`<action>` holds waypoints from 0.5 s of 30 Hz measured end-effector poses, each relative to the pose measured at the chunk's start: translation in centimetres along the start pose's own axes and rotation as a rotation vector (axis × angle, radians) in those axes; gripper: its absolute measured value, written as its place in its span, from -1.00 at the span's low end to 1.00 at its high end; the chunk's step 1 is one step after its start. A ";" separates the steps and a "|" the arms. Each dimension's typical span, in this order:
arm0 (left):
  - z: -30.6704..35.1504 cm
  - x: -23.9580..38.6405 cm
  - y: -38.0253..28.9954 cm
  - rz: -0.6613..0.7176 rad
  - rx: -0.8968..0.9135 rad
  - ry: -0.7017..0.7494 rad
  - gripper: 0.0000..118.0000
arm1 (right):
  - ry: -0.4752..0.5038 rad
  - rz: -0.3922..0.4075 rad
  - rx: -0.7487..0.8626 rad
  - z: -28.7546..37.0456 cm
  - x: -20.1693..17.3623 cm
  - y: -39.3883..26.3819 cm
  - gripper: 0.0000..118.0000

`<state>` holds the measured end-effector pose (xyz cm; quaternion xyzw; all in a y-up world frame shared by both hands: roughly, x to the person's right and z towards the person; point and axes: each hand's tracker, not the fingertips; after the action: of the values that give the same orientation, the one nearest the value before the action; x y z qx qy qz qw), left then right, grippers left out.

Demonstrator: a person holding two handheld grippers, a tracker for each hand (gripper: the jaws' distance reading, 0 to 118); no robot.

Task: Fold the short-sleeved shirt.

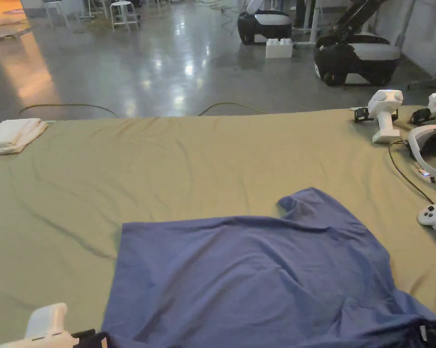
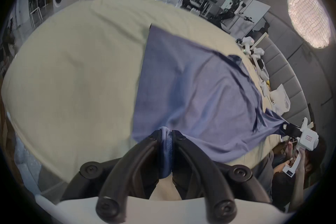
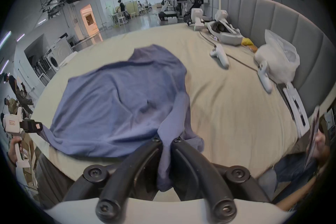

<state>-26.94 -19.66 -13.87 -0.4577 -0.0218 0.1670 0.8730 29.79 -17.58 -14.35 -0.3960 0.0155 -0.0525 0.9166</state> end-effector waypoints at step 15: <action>-10.1 -0.6 13.0 0.144 0.032 0.065 0.26 | -0.052 -0.029 -0.203 -16.8 -2.0 12.9 0.37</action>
<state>-29.07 -21.04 -30.14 -0.4491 0.0422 0.2146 0.8663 27.66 -20.74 -35.26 -0.4880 -0.0089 -0.0538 0.8712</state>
